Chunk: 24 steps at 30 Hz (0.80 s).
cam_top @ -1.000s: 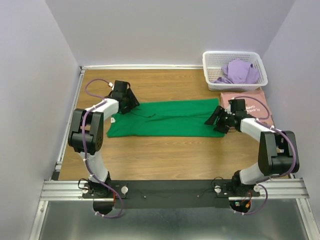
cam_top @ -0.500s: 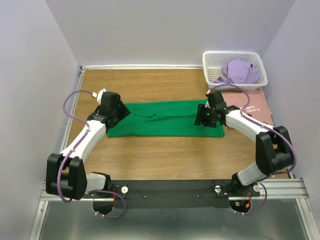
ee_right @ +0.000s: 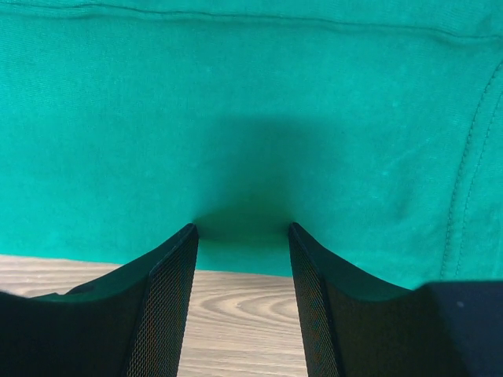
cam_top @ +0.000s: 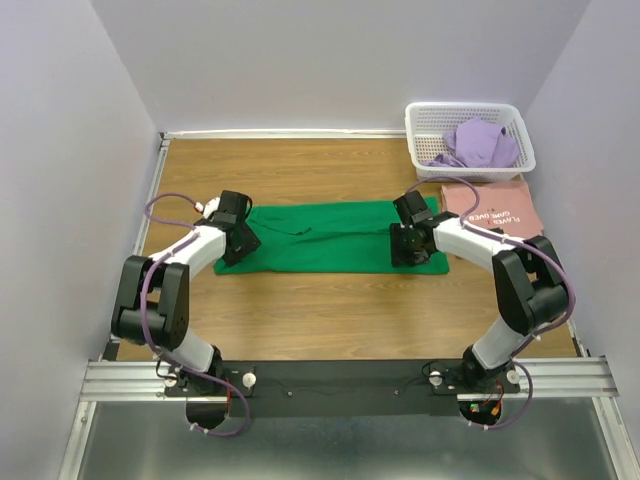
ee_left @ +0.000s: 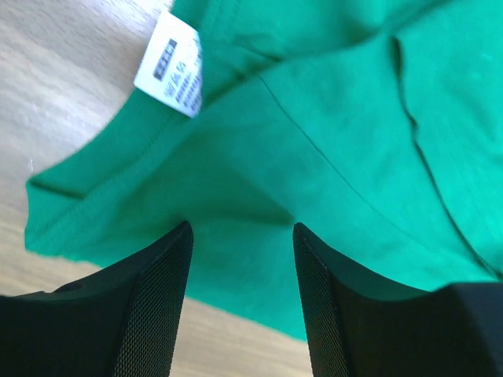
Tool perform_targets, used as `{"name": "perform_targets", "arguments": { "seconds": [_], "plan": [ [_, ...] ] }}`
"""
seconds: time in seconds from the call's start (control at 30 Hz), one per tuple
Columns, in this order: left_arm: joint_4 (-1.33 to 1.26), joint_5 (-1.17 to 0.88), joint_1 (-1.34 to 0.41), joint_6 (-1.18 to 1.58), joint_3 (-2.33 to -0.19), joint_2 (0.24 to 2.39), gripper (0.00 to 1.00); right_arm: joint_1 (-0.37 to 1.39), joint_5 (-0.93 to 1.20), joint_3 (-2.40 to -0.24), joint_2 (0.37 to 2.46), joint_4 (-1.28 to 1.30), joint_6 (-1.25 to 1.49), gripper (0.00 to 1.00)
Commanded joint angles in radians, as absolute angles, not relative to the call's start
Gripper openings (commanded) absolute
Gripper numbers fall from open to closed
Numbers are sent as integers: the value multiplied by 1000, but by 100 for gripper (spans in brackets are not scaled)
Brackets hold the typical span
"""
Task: Fold and stack the t-shirts
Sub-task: Fold the tshirt
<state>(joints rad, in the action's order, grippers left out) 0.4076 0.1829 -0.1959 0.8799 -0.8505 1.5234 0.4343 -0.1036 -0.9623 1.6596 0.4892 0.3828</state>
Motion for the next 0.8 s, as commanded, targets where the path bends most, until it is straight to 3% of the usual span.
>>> {"name": "perform_targets", "arguments": {
  "seconds": [0.0, 0.2, 0.47, 0.6, 0.77],
  "plan": [
    [413, 247, -176, 870, -879, 1589, 62, 456, -178, -980, 1710, 546, 373, 58],
    [436, 247, -130, 786, -998, 1758, 61, 528, -121, -963, 1732, 647, 394, 58],
    [557, 291, -84, 643, -1394, 2043, 61, 865, 89, -1031, 1813, 761, 497, 58],
    [658, 276, -74, 545, -1658, 2209, 61, 1006, 133, -1118, 1893, 759, 517, 58],
    [755, 279, -72, 492, -1989, 2400, 62, 1127, 150, -1378, 2063, 794, 457, 58]
  ]
}}
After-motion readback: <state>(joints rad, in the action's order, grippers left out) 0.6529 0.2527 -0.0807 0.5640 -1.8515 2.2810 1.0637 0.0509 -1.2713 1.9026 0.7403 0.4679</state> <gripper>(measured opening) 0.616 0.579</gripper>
